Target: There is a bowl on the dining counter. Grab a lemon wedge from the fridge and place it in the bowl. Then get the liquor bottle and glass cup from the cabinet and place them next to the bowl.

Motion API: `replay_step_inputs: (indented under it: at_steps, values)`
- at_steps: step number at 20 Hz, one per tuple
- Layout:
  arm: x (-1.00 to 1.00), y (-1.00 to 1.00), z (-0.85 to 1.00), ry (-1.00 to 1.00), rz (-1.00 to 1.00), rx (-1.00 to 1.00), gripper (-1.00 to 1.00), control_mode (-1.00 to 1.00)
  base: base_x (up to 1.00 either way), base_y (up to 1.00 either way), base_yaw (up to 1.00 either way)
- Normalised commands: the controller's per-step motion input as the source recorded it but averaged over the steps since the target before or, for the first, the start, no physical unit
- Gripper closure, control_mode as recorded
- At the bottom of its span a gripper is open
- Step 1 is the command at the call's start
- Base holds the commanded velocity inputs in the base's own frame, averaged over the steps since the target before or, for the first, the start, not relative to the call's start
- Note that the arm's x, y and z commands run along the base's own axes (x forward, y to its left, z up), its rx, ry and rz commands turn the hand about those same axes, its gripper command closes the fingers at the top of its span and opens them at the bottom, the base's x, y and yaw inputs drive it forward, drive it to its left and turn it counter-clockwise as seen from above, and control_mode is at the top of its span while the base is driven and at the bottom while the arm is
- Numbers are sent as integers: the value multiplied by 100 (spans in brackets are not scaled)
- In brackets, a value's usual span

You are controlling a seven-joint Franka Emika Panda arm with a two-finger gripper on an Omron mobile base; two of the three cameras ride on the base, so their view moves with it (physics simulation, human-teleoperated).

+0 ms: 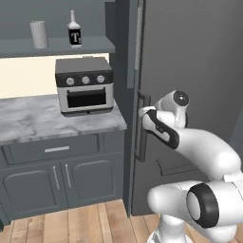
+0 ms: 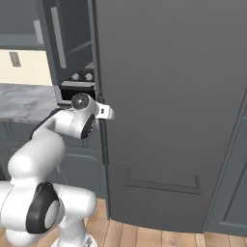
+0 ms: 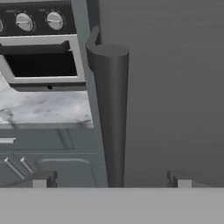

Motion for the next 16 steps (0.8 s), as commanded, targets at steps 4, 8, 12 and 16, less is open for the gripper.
replay_step_inputs:
  at_steps: [4,8,12,16]
  values:
    - [61,-5,-15,0,0,0,-100,-100,0,0,0]
    - [53,0,-11,0,0,0,-100,-100,0,0,0]
    - [46,0,-9,0,0,0,-100,-100,0,0,0]
    - [49,0,-11,0,0,0,-100,-100,0,0,0]
